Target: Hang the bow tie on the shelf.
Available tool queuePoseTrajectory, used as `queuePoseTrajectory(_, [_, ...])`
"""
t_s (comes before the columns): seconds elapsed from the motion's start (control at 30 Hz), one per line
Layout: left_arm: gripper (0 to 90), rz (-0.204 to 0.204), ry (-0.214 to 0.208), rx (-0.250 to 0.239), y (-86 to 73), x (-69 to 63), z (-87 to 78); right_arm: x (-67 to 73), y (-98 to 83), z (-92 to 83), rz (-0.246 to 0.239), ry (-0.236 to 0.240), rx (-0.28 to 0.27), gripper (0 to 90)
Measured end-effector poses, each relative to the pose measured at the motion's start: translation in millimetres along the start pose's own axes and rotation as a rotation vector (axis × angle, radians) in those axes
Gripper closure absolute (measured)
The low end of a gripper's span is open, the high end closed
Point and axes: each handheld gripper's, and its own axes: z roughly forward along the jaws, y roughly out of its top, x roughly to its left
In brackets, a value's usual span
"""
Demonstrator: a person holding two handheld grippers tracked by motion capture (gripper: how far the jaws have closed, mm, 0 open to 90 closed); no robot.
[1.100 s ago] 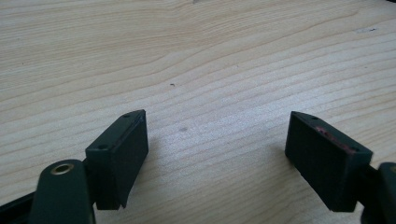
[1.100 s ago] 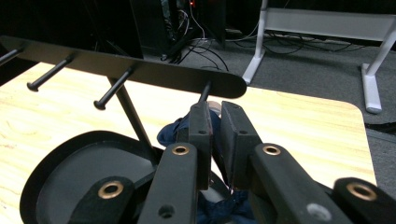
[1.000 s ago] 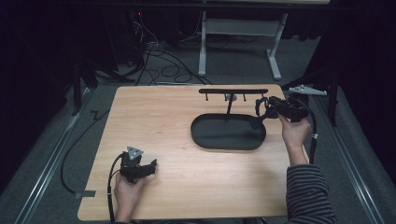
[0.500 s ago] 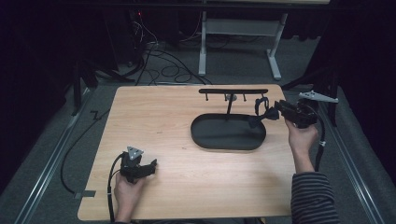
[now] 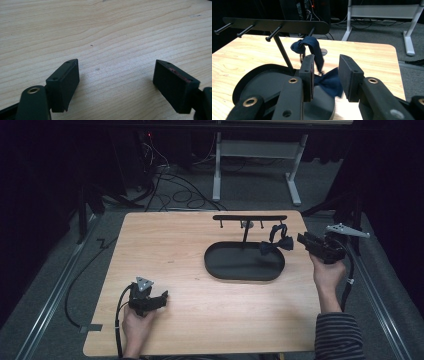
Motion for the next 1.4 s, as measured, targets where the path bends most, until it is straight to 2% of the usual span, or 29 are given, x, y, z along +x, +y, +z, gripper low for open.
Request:
queuePoseTrajectory(0.53, [21.6,0.000,0.000,0.000,-0.1,0.0,0.0,1.4,-11.3,-15.9,-0.011,0.017,-0.016,66.9])
queuePoseTrajectory(1.4, [21.6,0.000,-0.001,0.000,-0.2,0.0,-0.1,5.7,-32.8,-35.2,0.001,0.045,-0.016,66.5])
